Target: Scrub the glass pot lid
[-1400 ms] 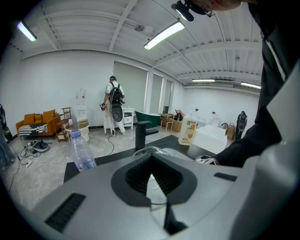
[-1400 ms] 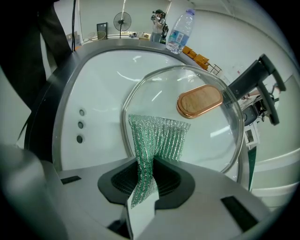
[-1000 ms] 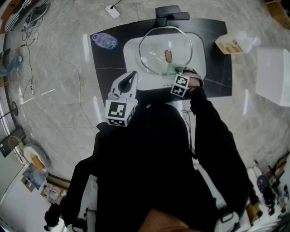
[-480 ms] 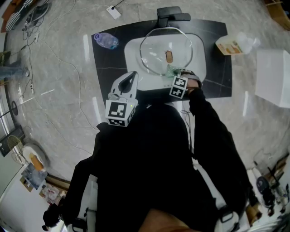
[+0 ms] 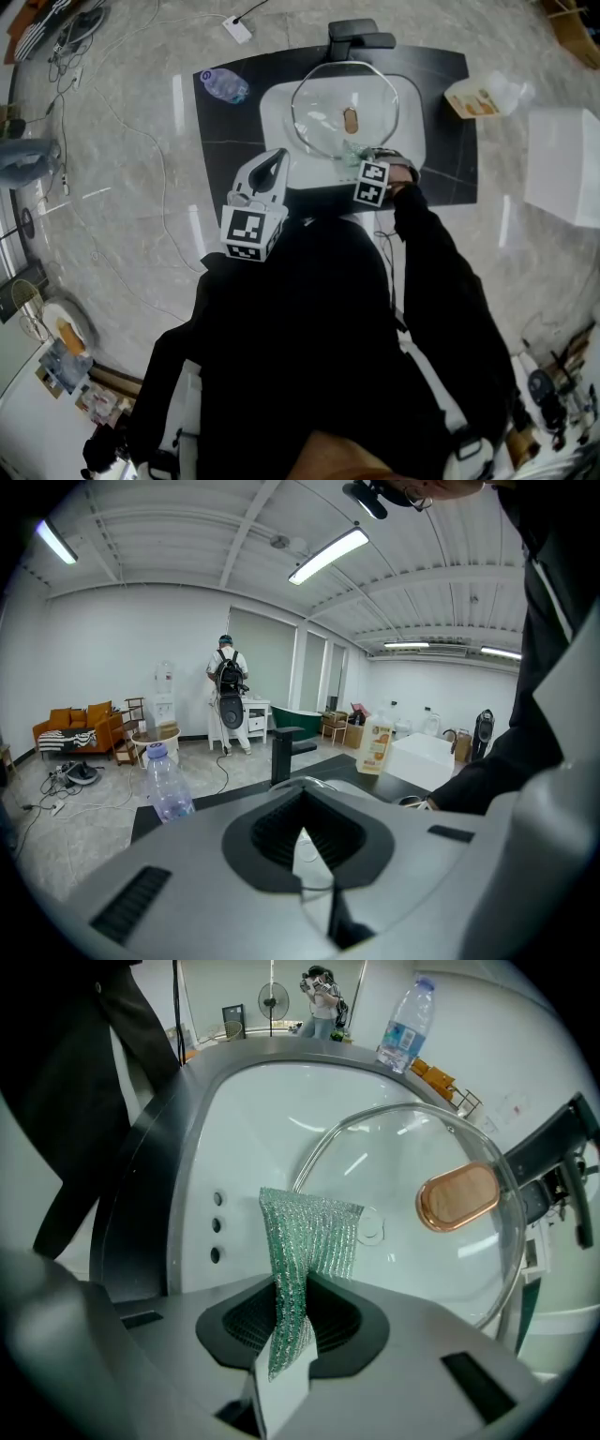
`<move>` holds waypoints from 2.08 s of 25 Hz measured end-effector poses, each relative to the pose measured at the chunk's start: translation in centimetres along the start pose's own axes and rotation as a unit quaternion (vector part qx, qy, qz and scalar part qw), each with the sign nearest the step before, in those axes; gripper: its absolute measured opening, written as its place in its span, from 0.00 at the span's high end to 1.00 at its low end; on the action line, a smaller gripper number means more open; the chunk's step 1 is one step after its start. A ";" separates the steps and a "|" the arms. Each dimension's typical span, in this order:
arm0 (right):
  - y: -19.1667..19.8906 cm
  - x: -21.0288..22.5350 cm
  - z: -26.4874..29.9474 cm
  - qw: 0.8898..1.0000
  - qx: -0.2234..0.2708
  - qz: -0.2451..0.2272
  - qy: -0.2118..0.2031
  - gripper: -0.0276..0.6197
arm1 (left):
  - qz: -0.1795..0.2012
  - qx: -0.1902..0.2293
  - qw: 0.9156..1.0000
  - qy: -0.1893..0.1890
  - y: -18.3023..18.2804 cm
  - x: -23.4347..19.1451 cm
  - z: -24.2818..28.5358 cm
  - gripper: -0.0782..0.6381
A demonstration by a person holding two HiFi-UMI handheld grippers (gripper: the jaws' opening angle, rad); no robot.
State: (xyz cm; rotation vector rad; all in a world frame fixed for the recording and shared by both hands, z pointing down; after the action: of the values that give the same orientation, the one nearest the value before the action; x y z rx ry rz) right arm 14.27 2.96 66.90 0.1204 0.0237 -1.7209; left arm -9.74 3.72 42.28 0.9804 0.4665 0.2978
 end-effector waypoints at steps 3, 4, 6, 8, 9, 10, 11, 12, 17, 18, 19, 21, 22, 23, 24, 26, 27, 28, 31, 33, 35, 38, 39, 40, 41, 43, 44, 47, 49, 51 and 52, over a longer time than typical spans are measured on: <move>0.1 0.1 -0.8 1.000 0.002 0.003 0.010 0.84 | 0.000 0.005 1.000 -0.001 -0.1 -0.2 -0.2 0.89; 0.1 0.1 -1.1 1.000 0.003 0.004 0.014 0.84 | 0.000 0.005 1.000 -0.002 -0.1 -0.2 -0.3 0.89; 0.0 0.2 -1.6 1.000 0.005 0.008 0.021 0.84 | 0.000 0.007 1.000 -0.001 -0.2 -0.2 -0.4 0.89; -0.1 0.4 -2.2 0.999 0.008 0.014 0.030 0.84 | 0.001 0.009 1.000 0.000 -0.3 -0.1 -0.4 0.89; -0.2 0.5 -2.5 0.999 0.012 0.018 0.035 0.85 | 0.000 0.011 1.000 0.001 -0.3 0.0 -0.4 0.89; -0.3 0.6 -3.0 0.999 0.017 0.021 0.040 0.85 | 0.000 0.012 1.000 0.001 -0.3 0.0 -0.4 0.89; -0.5 0.7 -3.5 0.998 0.022 0.024 0.045 0.85 | 0.000 0.014 1.000 0.001 -0.4 0.0 -0.5 0.89; -0.6 0.7 -4.0 0.998 0.027 0.026 0.051 0.85 | 0.000 0.015 1.000 0.001 -0.4 0.0 -0.5 0.89; -1.3 0.7 -7.5 0.991 0.076 0.067 0.082 0.85 | -0.002 0.025 1.000 0.000 -0.9 0.0 -0.6 0.89; -1.3 0.8 -8.3 0.988 0.090 0.087 0.089 0.85 | -0.001 0.027 1.000 0.001 -1.1 0.0 -0.6 0.89; -1.3 1.0 -9.1 0.984 0.104 0.110 0.097 0.85 | -0.001 0.029 1.000 0.001 -1.2 0.0 -0.6 0.89; -1.2 1.4 -10.7 0.973 0.131 0.153 0.115 0.85 | 0.000 0.033 0.999 0.002 -1.6 0.1 -0.5 0.89; -1.2 1.7 -11.6 0.967 0.142 0.171 0.125 0.85 | 0.001 0.035 0.999 0.002 -1.7 0.2 -0.5 0.89; -1.2 1.9 -12.5 0.961 0.154 0.188 0.134 0.85 | 0.001 0.037 0.999 0.003 -1.8 0.3 -0.4 0.89; -1.2 2.0 -13.3 0.954 0.168 0.207 0.142 0.85 | 0.001 0.039 0.999 0.004 -1.9 0.5 -0.3 0.89; -1.2 2.3 -14.8 0.935 0.204 0.245 0.158 0.85 | 0.001 0.043 0.999 0.006 -2.1 0.7 -0.2 0.89; -1.2 2.5 -15.7 0.924 0.222 0.262 0.169 0.85 | 0.002 0.045 0.999 0.006 -2.3 0.7 -0.2 0.89; -1.3 2.6 -16.6 0.913 0.240 0.278 0.179 0.85 | 0.002 0.047 0.999 0.006 -2.4 0.8 -0.1 0.89; -1.4 3.4 -19.4 0.875 0.296 0.320 0.212 0.85 | 0.005 0.055 0.998 0.003 -2.9 0.8 0.0 0.89; -1.5 4.1 -21.1 0.844 0.334 0.347 0.236 0.85 | 0.007 0.060 0.998 0.002 -3.3 0.8 0.0 0.89; -1.9 4.7 -23.0 0.819 0.358 0.364 0.262 0.85 | 0.008 0.065 0.998 0.001 -3.7 0.8 -0.2 0.89; -2.6 5.2 -25.4 0.790 0.382 0.378 0.296 0.85 | 0.008 0.071 0.997 -0.001 -4.2 0.9 -0.5 0.89; -2.8 5.3 -26.1 0.779 0.392 0.385 0.302 0.85 | 0.007 0.073 0.997 -0.001 -4.4 0.9 -0.6 0.89; -3.0 5.5 -26.7 0.768 0.402 0.391 0.308 0.85 | 0.006 0.076 0.997 -0.001 -4.7 0.9 -0.6 0.89; -3.1 5.6 -27.3 0.759 0.411 0.395 0.314 0.85 | 0.005 0.079 0.997 -0.002 -4.9 0.9 -0.7 0.89; -3.5 5.8 -28.2 0.745 0.424 0.400 0.325 0.85 | 0.006 0.085 0.996 -0.001 -5.3 0.9 -0.7 0.89; -3.6 5.7 -28.6 0.739 0.430 0.400 0.331 0.85 | 0.008 0.087 0.996 -0.001 -5.5 0.9 -0.6 0.89; -3.5 5.6 -29.5 0.720 0.445 0.402 0.349 0.85 | 0.014 0.088 0.996 0.003 -6.0 1.0 -0.5 0.89; -3.3 5.7 -30.2 0.718 0.441 0.405 0.356 0.85 | 0.016 0.088 0.996 0.005 -6.2 1.0 -0.5 0.89; -3.3 5.7 -30.9 0.715 0.441 0.407 0.358 0.85 | 0.017 0.087 0.996 0.006 -6.4 0.9 -0.5 0.89; -3.4 5.7 -31.0 0.712 0.446 0.409 0.357 0.85 | 0.017 0.087 0.996 0.007 -6.4 0.9 -0.5 0.89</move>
State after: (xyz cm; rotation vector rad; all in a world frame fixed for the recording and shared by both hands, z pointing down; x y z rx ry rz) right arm 12.19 0.51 35.33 1.3187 -0.2616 -0.5658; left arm -9.02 1.12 36.36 1.1564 0.4946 0.2975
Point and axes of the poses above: the fingertips, and each gripper's own axes: z forward along the fingers, x to its right, y out of its underside, the point moved 9 cm from there along -z, backward along the fingers, and after that the axes turned 11 degrees about -z, right-handed, at the moved point
